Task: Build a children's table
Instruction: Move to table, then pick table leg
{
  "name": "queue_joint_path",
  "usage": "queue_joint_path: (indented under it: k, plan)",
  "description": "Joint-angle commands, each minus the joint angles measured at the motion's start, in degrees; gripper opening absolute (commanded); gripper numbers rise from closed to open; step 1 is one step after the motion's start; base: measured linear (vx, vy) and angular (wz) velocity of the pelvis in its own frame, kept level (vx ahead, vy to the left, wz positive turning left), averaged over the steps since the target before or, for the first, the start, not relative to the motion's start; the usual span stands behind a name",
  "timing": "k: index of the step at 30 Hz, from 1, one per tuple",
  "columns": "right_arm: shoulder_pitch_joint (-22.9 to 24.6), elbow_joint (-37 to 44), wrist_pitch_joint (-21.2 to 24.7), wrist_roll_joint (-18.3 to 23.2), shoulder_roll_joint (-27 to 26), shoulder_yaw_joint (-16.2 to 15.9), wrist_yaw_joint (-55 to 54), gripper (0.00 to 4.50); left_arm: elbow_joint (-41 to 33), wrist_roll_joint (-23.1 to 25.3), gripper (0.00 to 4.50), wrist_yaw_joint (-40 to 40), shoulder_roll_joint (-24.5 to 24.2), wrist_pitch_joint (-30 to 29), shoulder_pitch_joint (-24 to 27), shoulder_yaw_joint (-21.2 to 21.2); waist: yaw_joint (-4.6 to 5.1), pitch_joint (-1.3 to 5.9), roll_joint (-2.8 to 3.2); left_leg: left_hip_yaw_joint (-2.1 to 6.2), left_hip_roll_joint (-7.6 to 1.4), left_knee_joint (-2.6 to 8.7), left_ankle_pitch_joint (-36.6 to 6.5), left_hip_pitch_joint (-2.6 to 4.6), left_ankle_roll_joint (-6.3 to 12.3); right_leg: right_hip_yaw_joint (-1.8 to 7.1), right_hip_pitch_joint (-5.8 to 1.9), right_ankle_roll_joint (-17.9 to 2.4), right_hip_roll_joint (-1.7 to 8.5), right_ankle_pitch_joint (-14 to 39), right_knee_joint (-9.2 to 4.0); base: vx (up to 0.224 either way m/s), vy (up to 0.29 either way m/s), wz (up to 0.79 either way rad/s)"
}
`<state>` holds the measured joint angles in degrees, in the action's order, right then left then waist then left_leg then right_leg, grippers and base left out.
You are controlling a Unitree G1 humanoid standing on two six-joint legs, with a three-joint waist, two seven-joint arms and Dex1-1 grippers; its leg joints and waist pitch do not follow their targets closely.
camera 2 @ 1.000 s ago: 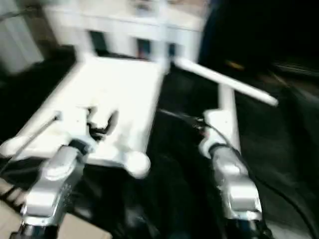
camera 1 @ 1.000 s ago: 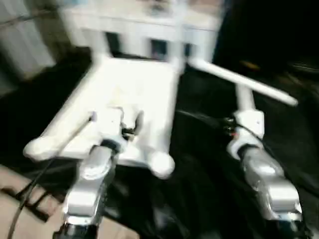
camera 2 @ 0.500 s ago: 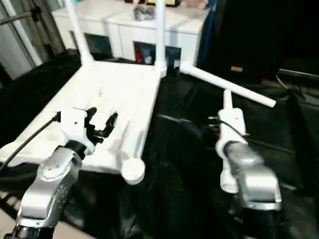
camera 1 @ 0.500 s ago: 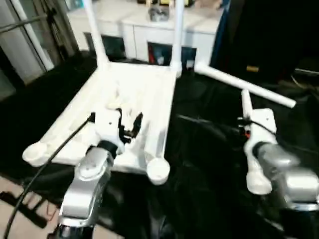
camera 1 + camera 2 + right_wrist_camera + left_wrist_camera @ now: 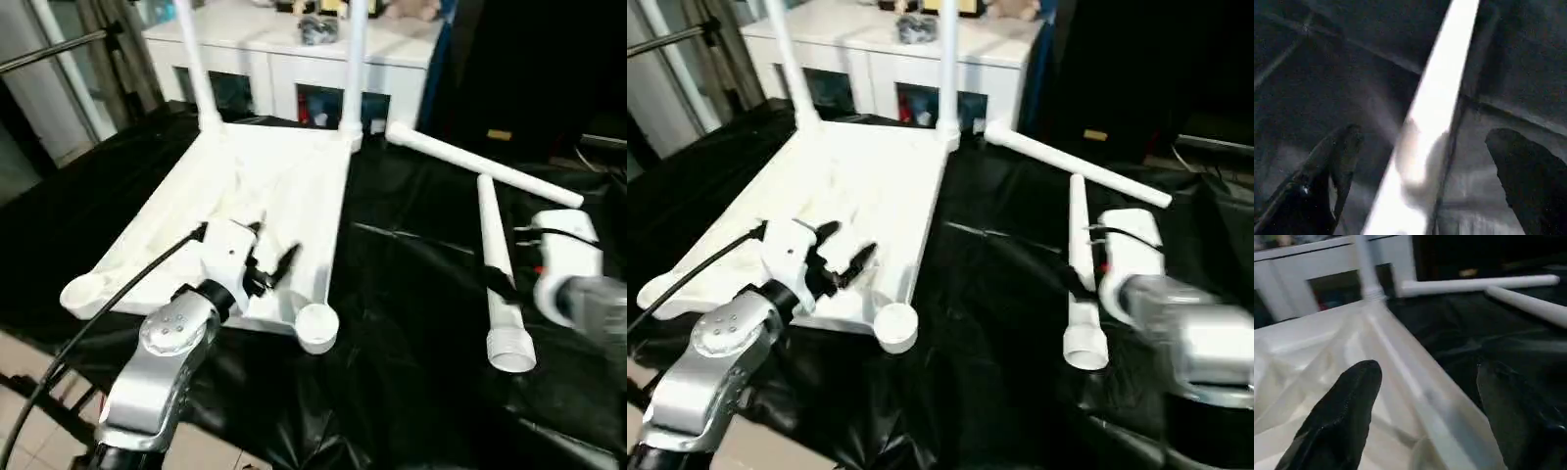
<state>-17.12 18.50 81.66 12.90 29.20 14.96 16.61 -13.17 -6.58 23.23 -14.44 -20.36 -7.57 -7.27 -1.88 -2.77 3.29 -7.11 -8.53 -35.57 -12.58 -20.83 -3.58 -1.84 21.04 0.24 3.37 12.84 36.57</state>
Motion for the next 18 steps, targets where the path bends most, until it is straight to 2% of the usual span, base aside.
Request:
queue_joint_path:
  k: [1, 3, 4, 7, 9, 10, 11, 14, 15, 16, 18]
  plan:
    - [1.12, 3.40, 4.78, 2.59, 0.87, 1.21, 2.15, 4.47, -1.10, -0.42, 3.59, 1.40, -0.87, -1.06, 0.12, -0.46, -0.24, 2.85, -0.80, 0.68, -2.92, 4.40, -5.96, -0.30, 1.00, 2.68, -2.15, -10.23, 3.96, 10.77, -5.44, 0.000, 0.000, 0.00]
    - [2.69, 4.96, 7.24, 3.85, 1.25, 2.30, 3.20, 4.47, -1.34, -0.64, 3.59, 2.13, -1.03, -1.35, 0.16, -0.85, -0.54, 3.06, -0.60, 0.60, -3.11, 4.17, -3.98, -0.03, 1.54, 2.68, -2.13, -10.93, 3.96, 7.28, -5.20, 0.000, 0.000, 0.00]
    - [3.37, 5.25, 8.64, 4.25, 0.88, 3.28, 3.53, 4.47, -1.36, -0.74, 3.59, 2.48, -1.01, -1.51, 0.11, -1.11, -0.49, 3.18, -0.44, 0.63, -3.15, 4.18, -2.71, -0.18, 1.74, 2.48, -2.35, -11.73, 3.94, 5.08, -4.93, 0.000, 0.000, 0.00]
    - [4.16, 4.88, 10.22, 4.84, -0.16, 4.11, 4.08, 4.47, -1.19, -0.77, 3.59, 2.91, -0.99, -1.51, -0.10, -1.73, -0.54, 3.30, -0.37, 0.54, -3.34, 4.15, -1.88, -0.06, 1.88, 2.37, -2.39, -13.27, 3.99, 1.47, -4.67, 0.000, 0.000, 0.00]
    - [4.78, 3.48, 10.81, 5.60, -1.83, 3.84, 4.24, 4.47, -1.20, -0.77, 3.59, 3.05, -0.99, -1.74, -0.17, -2.45, -0.42, 3.11, -0.43, 0.45, -3.30, 4.27, -3.24, -0.08, 1.74, 2.33, -2.42, -13.39, 4.09, 2.95, -4.85, 0.000, 0.000, 0.00]
    - [4.87, 3.17, 10.84, 5.72, -2.07, 3.74, 4.24, 4.47, -1.24, -0.77, 3.59, 3.08, -0.99, -1.79, -0.15, -2.56, -0.34, 2.96, -0.67, 0.38, -3.35, 4.40, -4.72, -0.01, 1.54, 2.39, -2.35, -13.31, 4.22, 5.64, -5.03, 0.000, 0.000, 0.00]
    - [5.13, 2.74, 10.84, 6.06, -2.37, 3.60, 4.26, 4.47, -1.38, -0.75, 3.59, 3.20, -1.01, -1.91, -0.09, -2.71, -0.31, 2.85, -0.63, 0.28, -3.36, 4.43, -5.91, 0.12, 1.13, 2.45, -2.25, -12.93, 4.26, 8.04, -5.34, 0.000, 0.000, 0.00]
    - [5.55, 1.82, 10.84, 6.24, -2.30, 2.80, 4.12, 4.47, -1.54, -0.66, 3.59, 3.37, -1.11, -2.06, 0.12, -2.75, -0.29, 2.76, -0.61, 0.11, -3.44, 4.58, -7.09, 0.23, 0.25, 2.45, -2.08, -11.85, 4.18, 10.83, -5.60, 0.000, 0.000, 0.00]
    - [5.73, 1.14, 10.84, 6.20, -2.16, 2.24, 4.01, 4.47, -1.65, -0.53, 3.59, 3.38, -1.16, -2.18, 0.26, -2.75, -0.13, 2.68, -1.59, -0.06, -3.45, 4.65, -7.19, 0.13, 0.37, 2.46, -2.09, -11.55, 4.13, 11.34, -5.76, 0.000, 0.000, 0.00]
    - [5.89, 0.56, 10.84, 6.12, -2.11, 1.81, 3.82, 4.47, -1.75, -0.47, 3.59, 3.42, -1.21, -2.26, 0.39, -2.75, -0.30, 2.66, -1.07, -0.03, -3.47, 4.73, -7.08, 0.14, 0.16, 2.42, -1.99, -11.27, 4.25, 12.43, -5.64, 0.000, 0.000, 0.00]
    - [6.14, -0.71, 10.84, 6.10, -2.28, 1.31, 3.58, 4.47, -1.95, -0.32, 3.59, 3.49, -1.44, -2.47, 0.71, -2.87, -0.22, 2.63, -1.01, -0.19, -3.58, 4.74, -7.48, 0.20, -0.22, 2.43, -1.82, -10.66, 4.26, 13.83, -5.79, 0.000, 0.000, 0.00]
